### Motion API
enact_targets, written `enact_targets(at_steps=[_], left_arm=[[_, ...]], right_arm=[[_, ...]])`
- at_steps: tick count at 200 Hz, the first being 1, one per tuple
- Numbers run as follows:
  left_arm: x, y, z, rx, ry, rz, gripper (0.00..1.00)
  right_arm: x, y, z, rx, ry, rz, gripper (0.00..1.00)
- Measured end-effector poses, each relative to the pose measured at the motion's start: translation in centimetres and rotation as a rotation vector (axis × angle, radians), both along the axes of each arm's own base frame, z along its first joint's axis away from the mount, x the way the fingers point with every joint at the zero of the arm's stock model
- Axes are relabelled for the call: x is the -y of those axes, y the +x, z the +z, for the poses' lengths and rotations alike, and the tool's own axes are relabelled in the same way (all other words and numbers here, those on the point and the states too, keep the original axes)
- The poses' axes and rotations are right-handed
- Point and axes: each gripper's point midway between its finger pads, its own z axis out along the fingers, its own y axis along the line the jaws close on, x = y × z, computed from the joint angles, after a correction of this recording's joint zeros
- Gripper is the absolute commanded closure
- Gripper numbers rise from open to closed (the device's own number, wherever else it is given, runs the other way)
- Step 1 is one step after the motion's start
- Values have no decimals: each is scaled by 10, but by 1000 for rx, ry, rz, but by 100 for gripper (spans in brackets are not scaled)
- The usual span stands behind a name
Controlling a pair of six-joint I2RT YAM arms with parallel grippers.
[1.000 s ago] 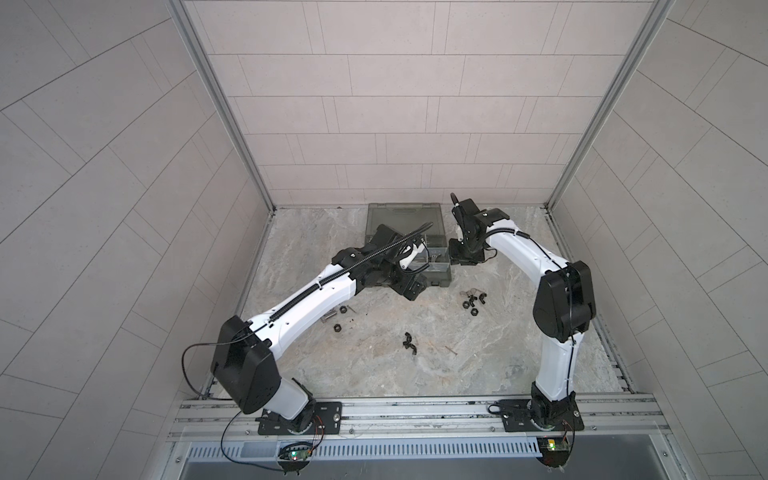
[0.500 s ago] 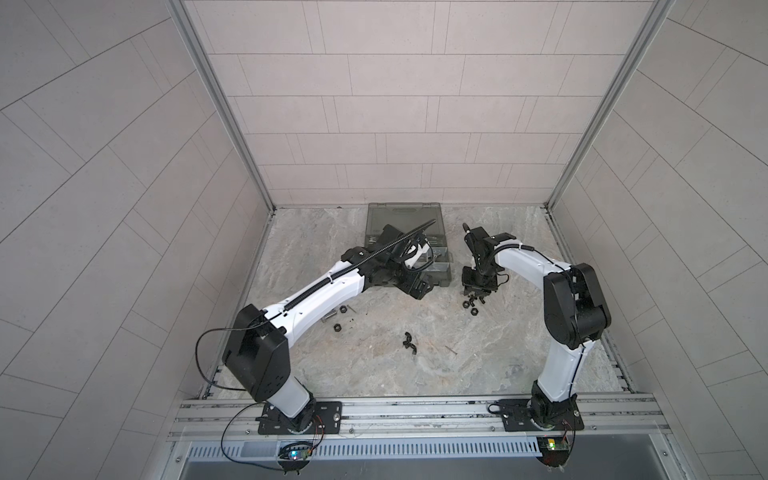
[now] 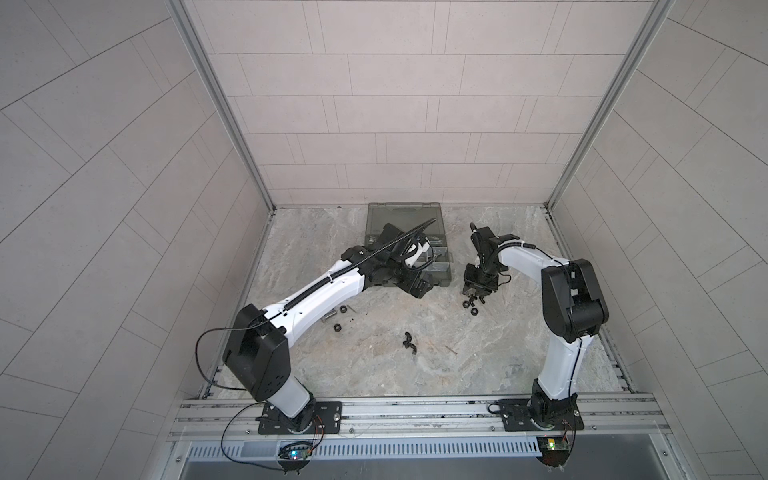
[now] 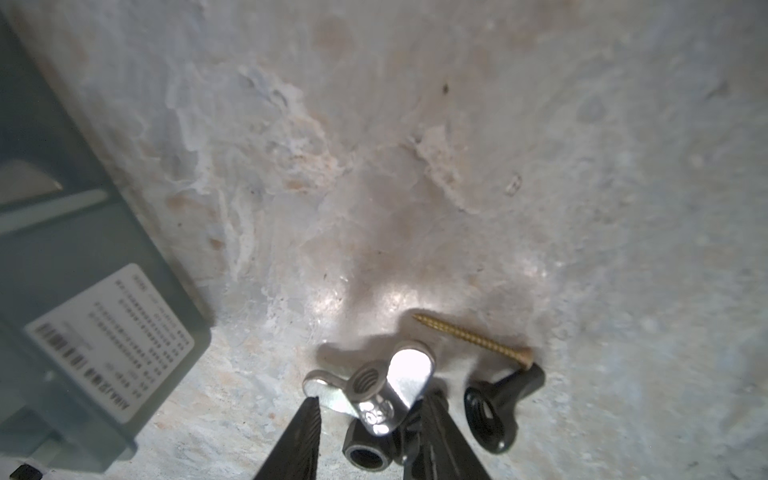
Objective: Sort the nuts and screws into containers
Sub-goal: 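Return the right gripper to the parts and grasp a third silver wing nut, then lift the third wing nut and carry it toward the organizer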
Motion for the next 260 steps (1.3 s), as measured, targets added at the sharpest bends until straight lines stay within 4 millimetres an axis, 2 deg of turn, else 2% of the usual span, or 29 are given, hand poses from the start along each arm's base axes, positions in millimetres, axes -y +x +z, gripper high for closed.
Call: enact_targets(at_steps=[61, 105, 151, 192, 235, 260], left_arm=[[-1, 0, 2, 13, 20, -17, 0], [-2, -1, -2, 12, 34, -31, 0], [-3, -1, -3, 13, 40, -36, 0], [-3, -1, -3, 17, 43, -38, 0], [-3, -1, -3, 18, 44, -37, 0], [-3, -1, -3, 18, 43, -37, 0]], right_arm=[[-2, 4, -3, -8, 5, -17, 62], [-1, 10, -9, -23, 3, -31, 69], [-2, 14, -10, -33, -2, -30, 81], [0, 14, -9, -41, -11, -25, 88], [1, 8, -6, -67, -17, -16, 90], [0, 12, 1, -58, -15, -13, 90]])
